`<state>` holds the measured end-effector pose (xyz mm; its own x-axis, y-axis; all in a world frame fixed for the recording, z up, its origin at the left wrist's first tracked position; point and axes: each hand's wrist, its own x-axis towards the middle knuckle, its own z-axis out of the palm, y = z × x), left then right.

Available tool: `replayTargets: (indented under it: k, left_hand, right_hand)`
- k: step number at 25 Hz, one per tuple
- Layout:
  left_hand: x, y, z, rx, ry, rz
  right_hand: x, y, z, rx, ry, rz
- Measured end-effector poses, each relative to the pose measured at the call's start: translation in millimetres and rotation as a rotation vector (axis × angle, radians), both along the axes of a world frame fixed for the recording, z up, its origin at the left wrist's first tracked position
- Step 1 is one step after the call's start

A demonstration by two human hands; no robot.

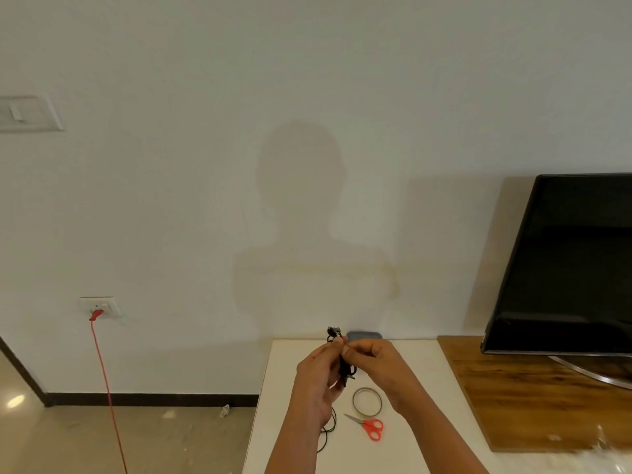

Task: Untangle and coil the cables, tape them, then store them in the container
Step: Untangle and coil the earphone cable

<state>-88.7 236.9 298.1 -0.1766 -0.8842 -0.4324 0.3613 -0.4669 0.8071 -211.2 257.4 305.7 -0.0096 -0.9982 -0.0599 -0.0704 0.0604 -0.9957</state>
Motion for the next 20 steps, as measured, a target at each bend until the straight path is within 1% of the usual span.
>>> replayTargets:
  k: [4,10,14,17,20]
  left_hand:
    - [6.6,5.2,0.6,-0.025,-0.002,-0.082]
    - [22.4,5.3,3.1,-0.044,0.052,-0.130]
    - [26.8,5.3,1.9,-0.089,-0.013,-0.120]
    - [26.2,6.3,2.0,-0.132,-0.085,-0.124]
    - [24.9,7.1,0.3,-0.149,-0.135,-0.115]
  right_hand:
    - [-3.2,3.7,-1.8,0.050,-0.090,0.010]
    - [-6.6,5.8,-0.4,0.100,-0.084,0.006]
    - [-11.6,3.1,-1.0,0.089,-0.008,0.018]
    - [-9.7,2.5,-1.3,0.053,0.055,-0.023]
    - [-6.9,4.8,-4.0,-0.041,0.198,-0.097]
